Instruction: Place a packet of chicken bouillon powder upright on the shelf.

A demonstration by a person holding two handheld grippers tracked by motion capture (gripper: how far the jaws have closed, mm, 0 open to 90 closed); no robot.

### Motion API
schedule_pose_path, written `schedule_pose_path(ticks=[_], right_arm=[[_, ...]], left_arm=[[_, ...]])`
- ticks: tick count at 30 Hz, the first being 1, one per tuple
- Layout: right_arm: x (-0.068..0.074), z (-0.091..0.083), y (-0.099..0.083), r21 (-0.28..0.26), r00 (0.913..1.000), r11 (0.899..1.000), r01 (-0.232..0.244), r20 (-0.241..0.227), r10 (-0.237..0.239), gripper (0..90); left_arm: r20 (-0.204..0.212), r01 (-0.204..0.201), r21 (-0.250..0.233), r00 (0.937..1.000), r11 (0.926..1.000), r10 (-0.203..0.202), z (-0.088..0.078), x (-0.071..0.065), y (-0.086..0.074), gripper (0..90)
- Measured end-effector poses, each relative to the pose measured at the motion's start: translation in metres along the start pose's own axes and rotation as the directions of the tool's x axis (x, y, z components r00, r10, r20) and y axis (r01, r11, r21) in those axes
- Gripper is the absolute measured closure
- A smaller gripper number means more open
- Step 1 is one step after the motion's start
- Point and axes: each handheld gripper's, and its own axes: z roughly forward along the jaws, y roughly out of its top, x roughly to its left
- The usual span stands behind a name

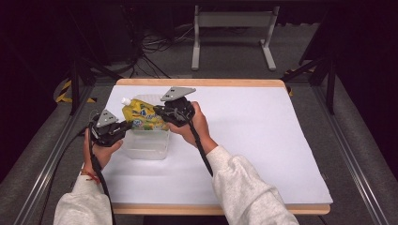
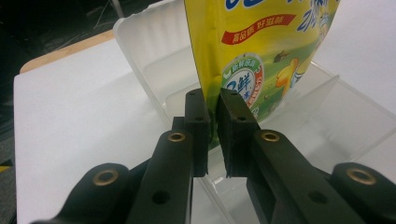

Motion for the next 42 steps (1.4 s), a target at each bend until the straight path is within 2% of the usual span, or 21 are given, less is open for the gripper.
schedule_pose_path(ticks=[15,22,29,32,42], right_arm=[[0.000,0.007,-0.008,0.008,1.0000,1.000,0.005,-0.008,-0.005,87.8],[0.001,0.004,-0.008,0.003,0.9997,1.000,0.023,0.007,-0.023,86.4],[0.000,0.001,-0.009,-0.001,0.9997,1.000,0.022,0.011,-0.022,85.7],[0.000,-0.001,-0.008,0.002,0.9993,0.999,0.033,0.020,-0.033,84.4],[-0.002,-0.004,-0.006,0.001,0.9989,0.999,0.040,0.022,-0.040,81.4]], left_arm=[[-0.004,0.010,-0.015,0.9999,0.9998,-0.010,0.001,-0.002,-0.004,83.2],[-0.016,0.016,-0.026,0.9997,0.9995,-0.017,-0.001,-0.005,-0.006,82.2],[-0.024,0.018,-0.036,0.9995,0.9992,-0.019,-0.003,-0.008,-0.004,78.8],[-0.023,0.042,-0.072,0.9988,0.9965,-0.044,-0.008,-0.009,-0.003,77.3],[-0.032,0.053,-0.133,0.9978,0.9896,-0.058,-0.024,-0.012,-0.003,75.8]])
